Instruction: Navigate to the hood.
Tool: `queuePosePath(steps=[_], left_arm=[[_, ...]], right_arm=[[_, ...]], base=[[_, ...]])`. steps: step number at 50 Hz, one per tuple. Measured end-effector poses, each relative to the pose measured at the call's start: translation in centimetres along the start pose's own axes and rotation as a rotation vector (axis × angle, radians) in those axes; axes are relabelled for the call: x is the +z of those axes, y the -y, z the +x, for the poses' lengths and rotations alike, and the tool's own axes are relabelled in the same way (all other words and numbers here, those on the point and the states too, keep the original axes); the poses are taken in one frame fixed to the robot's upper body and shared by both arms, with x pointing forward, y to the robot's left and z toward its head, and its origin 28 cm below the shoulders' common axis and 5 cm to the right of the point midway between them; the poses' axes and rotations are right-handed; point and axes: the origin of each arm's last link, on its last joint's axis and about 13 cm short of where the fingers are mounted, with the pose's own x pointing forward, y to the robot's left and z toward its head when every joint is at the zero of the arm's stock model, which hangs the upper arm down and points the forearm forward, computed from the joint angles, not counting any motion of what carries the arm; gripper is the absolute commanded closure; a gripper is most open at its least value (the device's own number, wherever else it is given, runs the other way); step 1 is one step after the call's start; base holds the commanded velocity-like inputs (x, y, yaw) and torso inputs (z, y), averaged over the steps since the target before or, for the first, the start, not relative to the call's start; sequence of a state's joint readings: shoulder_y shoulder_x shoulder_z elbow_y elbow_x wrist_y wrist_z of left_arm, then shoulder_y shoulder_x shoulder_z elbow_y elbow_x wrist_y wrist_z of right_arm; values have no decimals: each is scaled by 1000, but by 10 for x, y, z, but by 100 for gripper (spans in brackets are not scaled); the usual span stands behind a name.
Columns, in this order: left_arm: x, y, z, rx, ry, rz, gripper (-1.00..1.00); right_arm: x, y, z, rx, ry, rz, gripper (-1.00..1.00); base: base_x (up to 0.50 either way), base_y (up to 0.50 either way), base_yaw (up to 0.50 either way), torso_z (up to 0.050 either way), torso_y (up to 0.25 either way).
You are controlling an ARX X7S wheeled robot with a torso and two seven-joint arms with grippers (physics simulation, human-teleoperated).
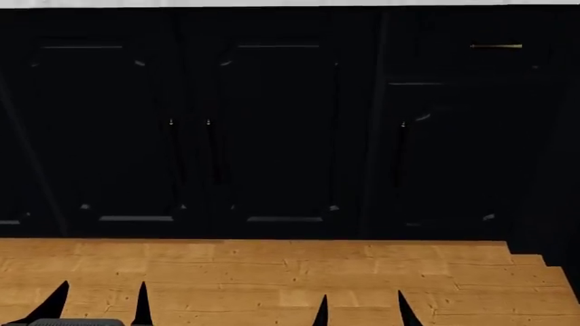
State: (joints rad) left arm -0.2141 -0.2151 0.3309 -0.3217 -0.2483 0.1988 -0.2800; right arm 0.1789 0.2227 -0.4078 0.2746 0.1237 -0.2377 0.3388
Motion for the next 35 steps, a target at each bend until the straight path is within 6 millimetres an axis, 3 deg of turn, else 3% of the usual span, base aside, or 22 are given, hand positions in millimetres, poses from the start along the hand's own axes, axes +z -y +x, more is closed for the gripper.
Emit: queuePosePath(steps=[35], left_arm=[[1, 1, -1, -4, 1, -3, -100]], right_arm=[[0, 0, 0, -11, -5, -21, -100]], base=[[-46, 315, 0, 0, 1]])
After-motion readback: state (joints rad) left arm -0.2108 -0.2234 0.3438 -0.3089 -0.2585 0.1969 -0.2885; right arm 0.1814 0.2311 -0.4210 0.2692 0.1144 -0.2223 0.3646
